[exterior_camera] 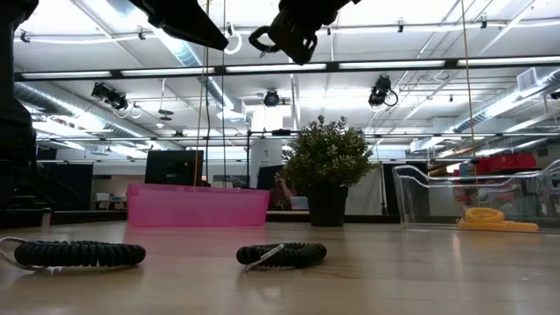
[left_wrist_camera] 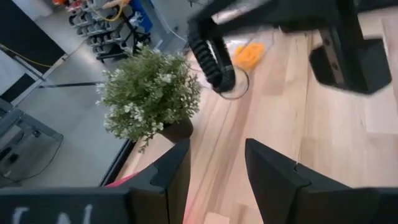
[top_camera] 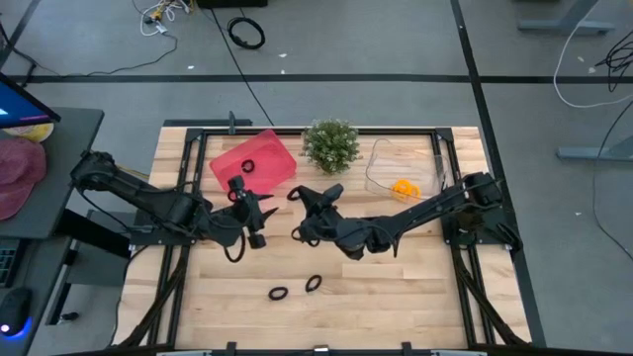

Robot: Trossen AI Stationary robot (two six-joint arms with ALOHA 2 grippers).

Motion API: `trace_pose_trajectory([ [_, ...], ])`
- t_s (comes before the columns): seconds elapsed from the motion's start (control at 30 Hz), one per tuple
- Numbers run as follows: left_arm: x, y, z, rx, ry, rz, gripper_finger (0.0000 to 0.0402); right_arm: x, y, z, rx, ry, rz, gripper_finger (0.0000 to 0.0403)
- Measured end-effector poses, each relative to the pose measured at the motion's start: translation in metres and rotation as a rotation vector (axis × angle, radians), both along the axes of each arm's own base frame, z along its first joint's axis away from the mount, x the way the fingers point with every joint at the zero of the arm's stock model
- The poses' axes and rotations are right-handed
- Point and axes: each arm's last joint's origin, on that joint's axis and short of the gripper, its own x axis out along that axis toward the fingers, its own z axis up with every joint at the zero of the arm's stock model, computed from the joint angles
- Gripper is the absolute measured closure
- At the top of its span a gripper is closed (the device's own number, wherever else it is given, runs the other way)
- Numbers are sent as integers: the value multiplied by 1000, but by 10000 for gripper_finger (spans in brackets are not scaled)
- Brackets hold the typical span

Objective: Sort spring keychains
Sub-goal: Put the right black spring keychain into the red bin

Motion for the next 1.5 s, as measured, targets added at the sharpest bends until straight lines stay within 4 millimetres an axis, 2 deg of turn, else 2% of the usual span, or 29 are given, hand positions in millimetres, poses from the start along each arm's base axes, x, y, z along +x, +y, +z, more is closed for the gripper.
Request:
trace_pose_trajectory([
  [0.33,3,0,4,-34,-56,-2,245,8,2,-15,-31,23,14,397],
  [0.67,27,-6,-10,-8,-25,-38,245,16,5,-24,-81,2,61,397],
  [0.83,33,-2,-12,-2,-28,-21,245,16,6,-24,-80,-2,73,397],
  [1.13,30,1,-13,83,-24,87,246,15,9,-24,-95,17,76,397],
  [1.33,30,-2,-13,60,-20,46,246,15,10,-24,-92,9,99,397],
  [1.43,30,-2,-13,48,-12,24,262,15,11,-24,-84,-1,114,397],
  [1.5,30,-3,-14,36,3,-11,294,16,11,-24,-83,-3,119,397],
])
